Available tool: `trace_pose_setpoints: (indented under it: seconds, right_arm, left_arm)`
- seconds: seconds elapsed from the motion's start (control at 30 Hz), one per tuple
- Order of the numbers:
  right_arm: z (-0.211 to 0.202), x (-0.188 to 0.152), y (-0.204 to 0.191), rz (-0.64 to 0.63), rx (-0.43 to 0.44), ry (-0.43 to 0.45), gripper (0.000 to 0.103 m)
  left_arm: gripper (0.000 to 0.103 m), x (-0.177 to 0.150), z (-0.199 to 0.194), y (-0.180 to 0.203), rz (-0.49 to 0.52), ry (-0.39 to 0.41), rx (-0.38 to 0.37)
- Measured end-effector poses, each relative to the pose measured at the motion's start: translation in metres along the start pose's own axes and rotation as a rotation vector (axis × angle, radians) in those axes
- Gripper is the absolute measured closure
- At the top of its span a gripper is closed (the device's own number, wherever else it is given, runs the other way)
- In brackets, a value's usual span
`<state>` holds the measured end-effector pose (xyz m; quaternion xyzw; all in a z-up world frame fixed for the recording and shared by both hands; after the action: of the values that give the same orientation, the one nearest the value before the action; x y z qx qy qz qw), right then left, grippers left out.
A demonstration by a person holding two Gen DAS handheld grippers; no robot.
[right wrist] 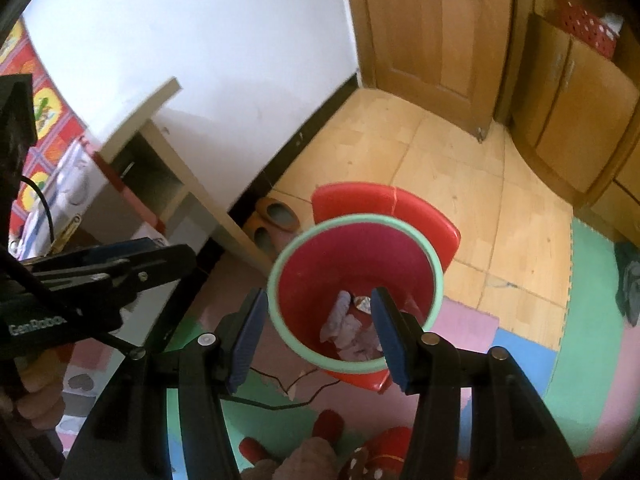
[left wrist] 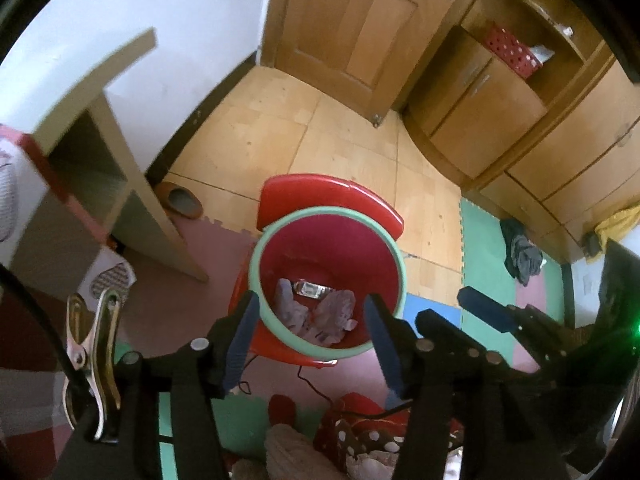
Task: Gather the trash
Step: 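Move both open tools back from the bucket to the bed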
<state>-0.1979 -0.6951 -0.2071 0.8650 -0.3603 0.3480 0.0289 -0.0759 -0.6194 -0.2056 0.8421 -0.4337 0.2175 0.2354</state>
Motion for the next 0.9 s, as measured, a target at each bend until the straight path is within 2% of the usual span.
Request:
trace_pose_setpoints:
  seconds: [0.5, 0.9]
  right_arm:
    - [-0.049, 0.024, -0.075, -0.099, 0.112, 0.06, 0.048]
    - [-0.069, 0.036, -0.164, -0.203, 0.245, 0.092, 0.048]
  left_arm:
    - [0.045, 0.009, -0.084, -0.043, -0.096, 0.078, 0.061]
    - [0.045, 0.001, -0.164, -0.107, -0.196, 0.148, 0.176]
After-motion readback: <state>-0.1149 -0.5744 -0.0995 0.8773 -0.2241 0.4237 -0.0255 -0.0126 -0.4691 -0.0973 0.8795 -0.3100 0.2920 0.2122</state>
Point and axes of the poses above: each gripper's, at about its wrist camera, not at the fingertips, and z roughly the way its jaws point, y to its right, x to its top, the point moved 2 cm from there along z, roughly the way its jaws point, and after that the axes turned 13 degrees about y, right-handed, at the moved point
